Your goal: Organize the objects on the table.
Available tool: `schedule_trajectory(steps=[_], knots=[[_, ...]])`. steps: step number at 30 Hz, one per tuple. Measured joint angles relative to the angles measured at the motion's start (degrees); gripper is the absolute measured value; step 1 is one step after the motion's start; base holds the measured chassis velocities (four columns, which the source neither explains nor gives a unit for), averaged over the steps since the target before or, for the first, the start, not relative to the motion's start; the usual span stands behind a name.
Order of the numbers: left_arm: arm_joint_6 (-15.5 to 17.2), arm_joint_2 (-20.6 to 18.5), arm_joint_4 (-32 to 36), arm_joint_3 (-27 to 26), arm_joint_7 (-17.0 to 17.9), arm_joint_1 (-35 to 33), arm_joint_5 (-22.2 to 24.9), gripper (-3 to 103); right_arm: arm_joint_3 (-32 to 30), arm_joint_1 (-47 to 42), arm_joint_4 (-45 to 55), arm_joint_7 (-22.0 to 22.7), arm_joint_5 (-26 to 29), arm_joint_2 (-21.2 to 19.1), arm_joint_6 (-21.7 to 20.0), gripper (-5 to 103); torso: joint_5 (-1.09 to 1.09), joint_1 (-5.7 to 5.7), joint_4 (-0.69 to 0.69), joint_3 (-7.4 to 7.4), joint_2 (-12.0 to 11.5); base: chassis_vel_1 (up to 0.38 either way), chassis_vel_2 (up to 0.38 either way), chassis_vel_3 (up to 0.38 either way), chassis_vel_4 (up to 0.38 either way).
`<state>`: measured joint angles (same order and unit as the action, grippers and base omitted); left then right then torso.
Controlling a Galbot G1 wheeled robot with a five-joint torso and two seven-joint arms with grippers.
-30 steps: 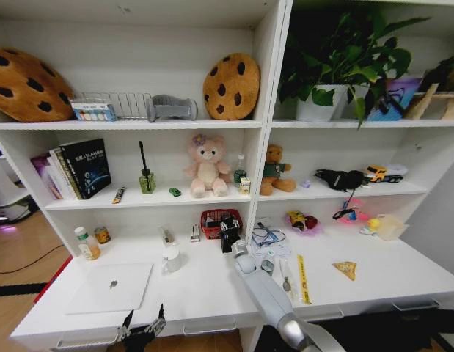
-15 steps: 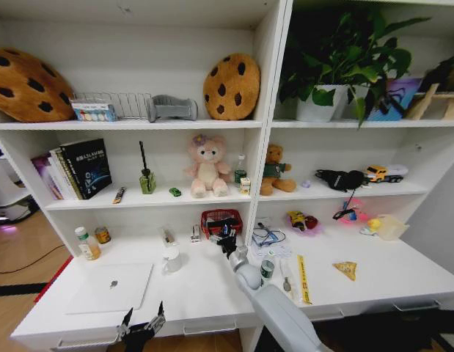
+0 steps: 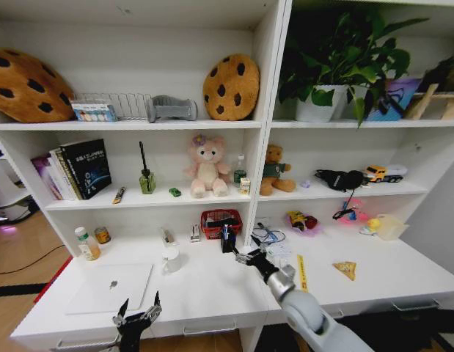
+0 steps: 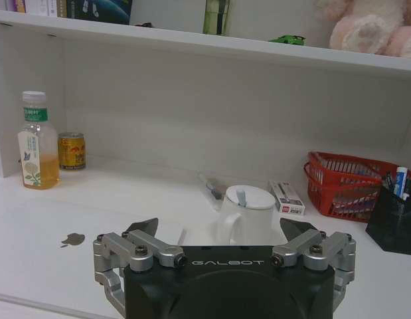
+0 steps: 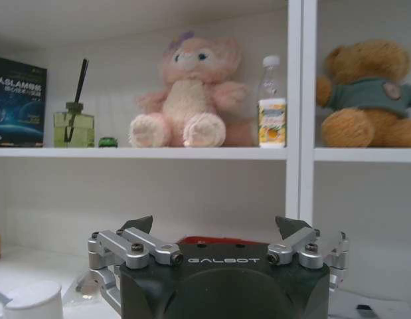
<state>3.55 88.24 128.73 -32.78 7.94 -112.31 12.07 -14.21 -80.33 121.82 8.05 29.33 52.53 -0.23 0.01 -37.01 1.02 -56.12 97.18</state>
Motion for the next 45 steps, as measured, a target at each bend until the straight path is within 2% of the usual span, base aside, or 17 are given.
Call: schedule_trajectory(steps=[3, 4, 6, 7, 9, 11, 12, 13, 14, 16, 18, 28, 31, 35, 41, 43, 45], knots=[[-0.08, 0.09, 1.06, 0.91, 0.17, -0.47, -0.92, 100, -6.79, -7.62, 5.21, 1.56, -3.45, 2.16, -0.32, 100, -0.01, 0.0, -0.03, 0.0, 0.0, 0.0, 0.0, 0.0, 0.0], [-0.08, 0.09, 1.06, 0.91, 0.17, -0.47, -0.92, 100, -6.79, -7.62, 5.21, 1.56, -3.45, 2.16, -0.32, 100, -0.01, 0.0, -0.03, 0.0, 0.0, 0.0, 0.0, 0.0, 0.0], [-0.32, -0.02, 2.36, 0.96, 0.27, -1.16, -1.32, 100, -11.57, -14.1, 6.76, 2.59, -7.9, 6.01, 0.17, 100, 0.0, 0.0, 0.0, 0.0, 0.0, 0.0, 0.0, 0.0, 0.0], [-0.32, -0.02, 2.36, 0.96, 0.27, -1.16, -1.32, 100, -11.57, -14.1, 6.76, 2.59, -7.9, 6.01, 0.17, 100, 0.0, 0.0, 0.0, 0.0, 0.0, 0.0, 0.0, 0.0, 0.0], [-0.48, -0.17, 2.86, 0.77, 0.34, -1.38, -1.42, 100, -13.64, -17.27, 6.99, 3.29, -10.29, 8.48, 0.91, 100, -0.01, 0.0, -0.01, 0.0, 0.0, 0.0, 0.0, 0.0, 0.0], [-0.65, -0.5, 3.72, 0.35, 1.08, -1.7, -1.5, 100, -17.03, -22.78, 6.9, 4.27, -15.39, 13.64, 4.32, 100, -0.02, 0.01, 0.02, 0.0, 0.0, 0.0, 0.0, 0.0, 0.0], [-0.65, -0.5, 3.72, 0.35, 1.08, -1.7, -1.5, 100, -17.03, -22.78, 6.9, 4.27, -15.39, 13.64, 4.32, 100, -0.02, 0.01, 0.02, 0.0, 0.0, 0.0, 0.0, 0.0, 0.0], [-0.65, -0.69, 4.04, 0.32, 1.68, -1.86, -1.57, 100, -18.32, -24.92, 6.67, 4.46, -17.3, 16.2, 5.86, 100, -0.01, 0.01, 0.01, 0.0, 0.0, 0.0, 0.0, 0.0, 0.0], [-0.65, -0.69, 4.04, 0.32, 1.68, -1.86, -1.57, 100, -18.32, -24.92, 6.67, 4.46, -17.3, 16.2, 5.86, 100, -0.01, 0.01, 0.01, 0.0, 0.0, 0.0, 0.0, 0.0, 0.0], [-0.65, -1.19, 4.98, 0.57, 2.11, -2.2, -2.08, 100, -19.21, -27.04, 5.85, 4.7, -19.09, 19.68, 7.6, 100, -0.02, 0.01, 0.0, 0.0, -0.01, 0.0, 0.0, 0.0, 0.0], [-0.66, -1.3, 5.4, 0.8, 2.11, -2.26, -2.45, 100, -18.95, -27.14, 5.08, 5.1, -20.37, 21.07, 8.47, 100, -0.02, 0.01, -0.01, 0.0, -0.01, 0.0, 0.0, 0.0, 0.0], [-1.02, -1.96, 7.04, 1.05, 1.94, -2.91, -3.61, 100, -18.58, -27.52, 4.77, 6.65, -23.95, 24.62, 11.29, 100, -0.02, -0.01, 0.0, -0.01, -0.01, 0.0, 0.0, 0.0, 0.0], [-1.07, -1.71, 7.34, 1.08, 2.06, -3.15, -3.42, 103, -18.4, -28.02, 4.67, 6.74, -25.67, 26.09, 12.44, 100, -0.02, -0.01, 0.0, -0.01, -0.01, 0.0, 0.0, 0.0, 0.0], [-1.08, -1.65, 7.15, 1.56, 2.06, -3.16, -3.84, 99, -17.24, -28.36, 3.18, 6.36, -28.36, 27.95, 14.0, 100, -0.02, -0.01, 0.0, 0.0, -0.01, 0.0, 0.0, 0.0, 0.0], [-1.08, -1.52, 6.57, 1.1, 2.06, -3.17, -3.75, 101, -15.48, -28.58, 1.75, 6.03, -28.96, 28.96, 14.95, 100, -0.02, -0.01, 0.0, -0.01, -0.01, 0.0, 0.0, 0.0, 0.0], [-1.08, -1.3, 5.97, 1.0, 2.06, -3.1, -3.72, 98, -15.03, -27.93, 1.06, 6.09, -28.69, 28.83, 15.1, 100, -0.02, -0.01, 0.0, -0.01, -0.01, 0.0, 0.0, 0.0, 0.0], [-1.09, -1.12, 5.72, 1.02, 2.06, -3.06, -3.73, 100, -14.99, -27.7, 0.91, 6.1, -28.46, 28.6, 15.1, 100, -0.02, 0.0, 0.0, -0.01, -0.01, 0.0, 0.0, 0.0, 0.0]])
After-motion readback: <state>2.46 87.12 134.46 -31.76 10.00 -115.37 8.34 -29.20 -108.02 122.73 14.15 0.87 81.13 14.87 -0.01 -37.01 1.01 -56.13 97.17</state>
